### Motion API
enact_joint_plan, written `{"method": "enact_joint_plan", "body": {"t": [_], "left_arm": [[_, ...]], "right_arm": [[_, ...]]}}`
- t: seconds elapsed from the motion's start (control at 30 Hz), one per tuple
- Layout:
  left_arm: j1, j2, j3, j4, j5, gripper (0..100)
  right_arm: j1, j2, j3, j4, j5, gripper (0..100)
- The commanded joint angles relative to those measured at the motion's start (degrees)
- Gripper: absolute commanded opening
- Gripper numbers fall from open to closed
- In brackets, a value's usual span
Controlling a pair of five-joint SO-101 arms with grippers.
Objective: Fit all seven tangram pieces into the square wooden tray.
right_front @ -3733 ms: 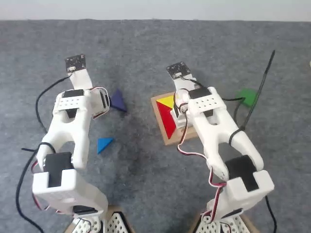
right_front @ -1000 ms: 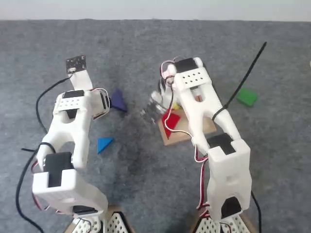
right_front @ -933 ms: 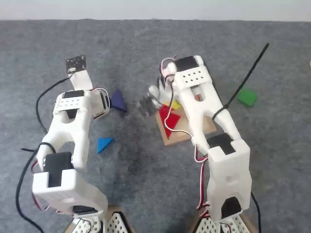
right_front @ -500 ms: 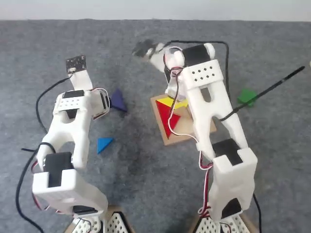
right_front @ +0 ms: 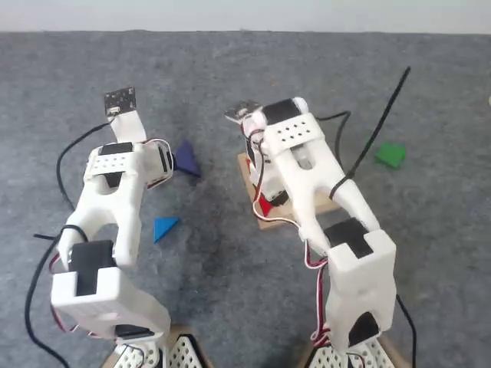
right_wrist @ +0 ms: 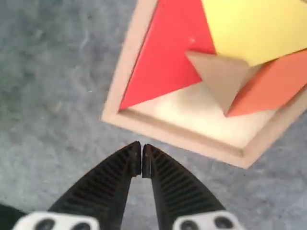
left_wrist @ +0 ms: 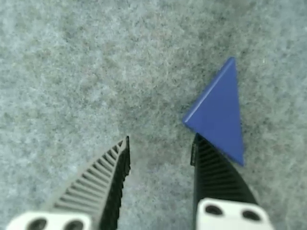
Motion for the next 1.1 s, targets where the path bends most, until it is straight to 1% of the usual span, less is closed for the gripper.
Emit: {"method": "enact_joint_plan", "body": {"t": [0.0,0.13,0.33,0.4,0.47,0.63,0.7,0.8,1.07], "left_arm": [[-0.35,-2.20,-0.40,-0.70,-0.70,21],[-0.35,-2.29,-0.57,-0.70,-0.70,21],[-0.26,-2.20,-0.66,-0.97,-0.70,21],[-0.35,-2.20,-0.66,-0.97,-0.70,21],[-0.35,-2.20,-0.66,-0.97,-0.70,21],[-0.35,-2.20,-0.48,-0.97,-0.70,21],[-0.35,-2.20,-0.48,-0.97,-0.70,21],[-0.35,-2.20,-0.48,-0.97,-0.70,21],[-0.35,-2.20,-0.57,-0.88,-0.70,21]], "right_arm": [[2.15,-4.97,4.92,-7.78,-0.26,1.0],[4.53,-13.58,17.93,-19.47,-0.26,0.9],[4.44,-31.69,43.52,-42.95,-0.09,0.9],[4.62,-34.59,48.09,-48.22,0.00,1.3],[4.53,-34.59,49.05,-49.10,0.18,5.0],[4.62,-31.16,49.05,-49.45,1.14,19.7],[4.18,-29.93,48.79,-49.63,1.58,23.2],[4.09,-27.82,46.77,-49.36,2.73,23.4],[9.27,-20.62,40.26,-49.10,3.16,23.4]]}}
